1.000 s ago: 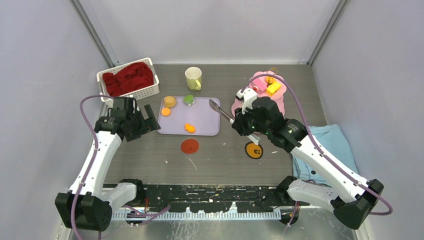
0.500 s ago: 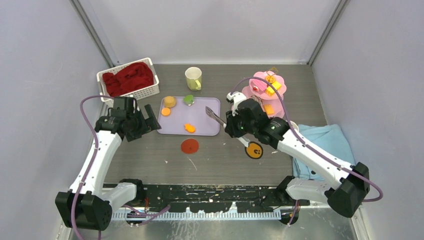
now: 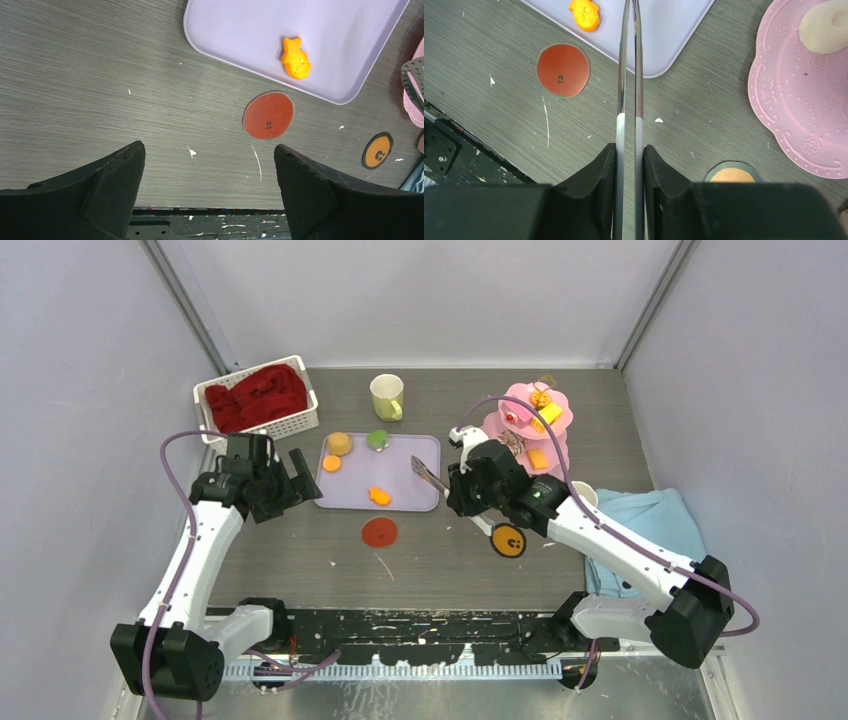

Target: Serve the afternoon tea

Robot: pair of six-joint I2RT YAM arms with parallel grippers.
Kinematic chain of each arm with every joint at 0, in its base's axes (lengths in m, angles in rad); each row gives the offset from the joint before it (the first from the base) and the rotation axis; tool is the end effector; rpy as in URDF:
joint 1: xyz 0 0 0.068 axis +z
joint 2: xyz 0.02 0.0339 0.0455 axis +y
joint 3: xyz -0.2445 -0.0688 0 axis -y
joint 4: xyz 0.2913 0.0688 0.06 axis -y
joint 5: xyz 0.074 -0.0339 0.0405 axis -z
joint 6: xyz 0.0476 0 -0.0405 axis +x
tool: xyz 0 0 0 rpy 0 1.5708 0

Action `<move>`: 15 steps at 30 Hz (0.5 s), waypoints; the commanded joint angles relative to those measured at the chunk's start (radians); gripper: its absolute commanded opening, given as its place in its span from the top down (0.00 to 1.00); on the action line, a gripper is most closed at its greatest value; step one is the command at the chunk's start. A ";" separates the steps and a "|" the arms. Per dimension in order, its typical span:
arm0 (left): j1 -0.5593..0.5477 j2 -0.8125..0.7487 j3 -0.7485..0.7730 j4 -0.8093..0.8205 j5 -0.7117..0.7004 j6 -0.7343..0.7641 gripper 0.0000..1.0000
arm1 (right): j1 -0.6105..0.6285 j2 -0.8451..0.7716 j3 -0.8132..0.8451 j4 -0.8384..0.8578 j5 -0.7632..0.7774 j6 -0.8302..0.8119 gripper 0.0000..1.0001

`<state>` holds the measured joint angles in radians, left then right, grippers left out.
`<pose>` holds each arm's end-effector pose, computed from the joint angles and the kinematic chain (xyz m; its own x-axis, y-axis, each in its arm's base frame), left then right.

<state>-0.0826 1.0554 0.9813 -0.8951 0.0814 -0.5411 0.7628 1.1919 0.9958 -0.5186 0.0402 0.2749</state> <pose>0.2619 -0.0256 0.2644 -0.7702 -0.4514 -0.4506 -0.3134 0.8832 -0.3490 0.2318 0.2189 0.2631 -0.6374 -0.2341 -0.7341 -0.5147 0.8383 0.1797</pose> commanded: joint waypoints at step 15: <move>0.006 -0.008 0.004 0.033 0.003 0.013 0.00 | 0.081 0.164 0.053 0.162 0.062 0.004 0.69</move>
<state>-0.0826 1.0557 0.9813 -0.8944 0.0811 -0.5407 0.8318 1.3270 0.9947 -0.4664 0.0696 0.2794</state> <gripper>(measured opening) 0.999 0.313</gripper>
